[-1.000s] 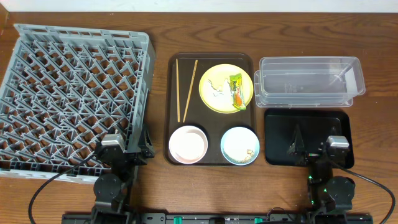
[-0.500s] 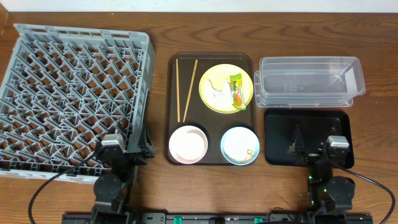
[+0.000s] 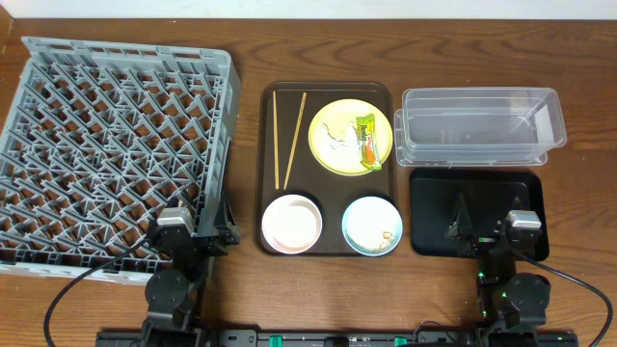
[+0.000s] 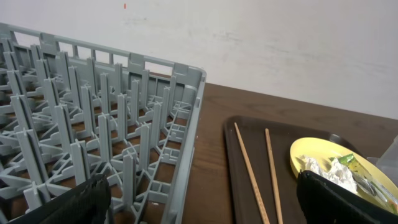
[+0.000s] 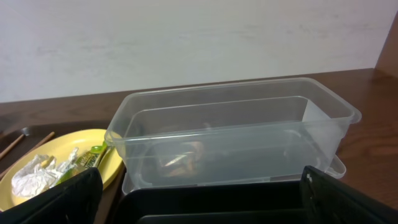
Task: Sort waste into correct bins and load items into the dishwasher
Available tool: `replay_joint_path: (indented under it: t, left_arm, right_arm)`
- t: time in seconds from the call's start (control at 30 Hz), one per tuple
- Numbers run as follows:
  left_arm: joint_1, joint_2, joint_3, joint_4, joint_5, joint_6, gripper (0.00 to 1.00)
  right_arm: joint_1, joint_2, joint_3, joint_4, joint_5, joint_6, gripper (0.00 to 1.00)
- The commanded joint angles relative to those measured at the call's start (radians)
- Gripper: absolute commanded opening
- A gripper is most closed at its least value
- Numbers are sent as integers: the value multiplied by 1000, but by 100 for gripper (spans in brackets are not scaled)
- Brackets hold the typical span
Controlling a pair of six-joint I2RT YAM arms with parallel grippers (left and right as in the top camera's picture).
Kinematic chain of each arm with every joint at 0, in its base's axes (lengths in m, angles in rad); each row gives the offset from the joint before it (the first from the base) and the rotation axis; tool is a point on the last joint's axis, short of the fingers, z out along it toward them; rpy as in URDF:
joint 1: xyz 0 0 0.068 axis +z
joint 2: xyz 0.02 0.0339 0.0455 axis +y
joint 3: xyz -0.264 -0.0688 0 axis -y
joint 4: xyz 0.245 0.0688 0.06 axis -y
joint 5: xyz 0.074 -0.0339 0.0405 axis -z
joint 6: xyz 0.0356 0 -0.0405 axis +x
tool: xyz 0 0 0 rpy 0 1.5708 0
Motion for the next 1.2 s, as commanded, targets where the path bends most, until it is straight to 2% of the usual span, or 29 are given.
replay_joint_path:
  t: [0.0, 0.77, 0.87, 0.97, 1.07, 1.17]
  left_arm:
    - [3, -6, -26, -16, -12, 2, 96]
    - [3, -6, -26, 5, -11, 1, 96]
    - [3, -6, -26, 32, 35, -6, 96]
    - [3, -6, -26, 117, 164, -5, 96]
    - [3, -6, -26, 176, 203, -6, 96]
    - [3, -6, -6, 206, 202, -6, 96]
  right_arm:
    - [-6, -3, -1, -4, 6, -10, 99]
    - [-6, -3, -1, -1, 6, -10, 99]
    - [-6, -3, -1, 3, 6, -10, 99]
    - [-6, -3, -1, -1, -50, -9, 99]
    - [-5, -3, -1, 45, -101, 29, 99]
    - [-5, -3, 3, 128, -236, 66, 99]
